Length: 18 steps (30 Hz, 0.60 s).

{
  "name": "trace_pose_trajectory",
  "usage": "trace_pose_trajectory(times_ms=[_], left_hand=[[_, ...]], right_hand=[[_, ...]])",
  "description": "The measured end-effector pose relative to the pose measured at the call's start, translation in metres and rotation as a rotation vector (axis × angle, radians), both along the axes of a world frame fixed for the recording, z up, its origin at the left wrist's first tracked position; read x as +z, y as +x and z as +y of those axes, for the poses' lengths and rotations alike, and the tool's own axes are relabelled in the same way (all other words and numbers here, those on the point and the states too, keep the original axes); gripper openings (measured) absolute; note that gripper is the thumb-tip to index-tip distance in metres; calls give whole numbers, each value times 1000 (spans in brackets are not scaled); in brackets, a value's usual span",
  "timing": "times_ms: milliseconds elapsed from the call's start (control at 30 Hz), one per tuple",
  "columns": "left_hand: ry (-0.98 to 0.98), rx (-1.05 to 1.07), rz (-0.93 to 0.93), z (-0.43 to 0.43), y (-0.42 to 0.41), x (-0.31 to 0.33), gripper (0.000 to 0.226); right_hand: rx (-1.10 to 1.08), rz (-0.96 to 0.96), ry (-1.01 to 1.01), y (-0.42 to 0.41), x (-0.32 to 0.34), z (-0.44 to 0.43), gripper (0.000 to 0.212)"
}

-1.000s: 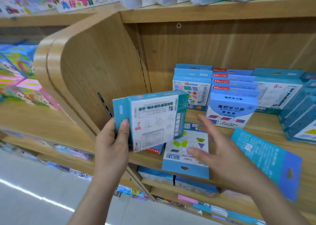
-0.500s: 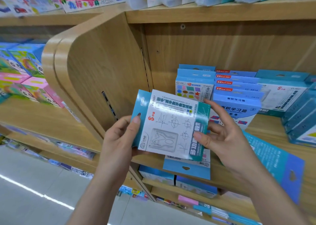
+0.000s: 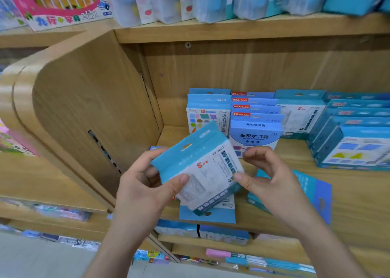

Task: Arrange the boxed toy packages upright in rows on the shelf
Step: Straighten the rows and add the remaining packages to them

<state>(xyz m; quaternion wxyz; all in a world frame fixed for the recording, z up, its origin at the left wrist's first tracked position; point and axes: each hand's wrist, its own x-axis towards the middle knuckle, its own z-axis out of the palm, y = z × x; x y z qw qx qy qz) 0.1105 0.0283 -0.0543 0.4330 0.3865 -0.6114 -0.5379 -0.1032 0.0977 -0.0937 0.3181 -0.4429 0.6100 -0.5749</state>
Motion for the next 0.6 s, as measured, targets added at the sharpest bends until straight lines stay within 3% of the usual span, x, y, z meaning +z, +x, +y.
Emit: trace_pose_trajectory(times_ms=[133, 300, 433, 600], left_hand=[[-171, -146, -126, 12, -39, 12, 35], [-248, -312, -102, 18, -100, 30, 35], [-233, -418, -60, 16, -153, 48, 41], [-100, -404, 13, 6, -202, 57, 37]], right_hand=[[-135, 297, 4, -24, 13, 31, 64], [-187, 397, -96, -60, 52, 65, 103], [-165, 370, -74, -106, 86, 79, 91], [-93, 240, -16, -159, 100, 76, 68]])
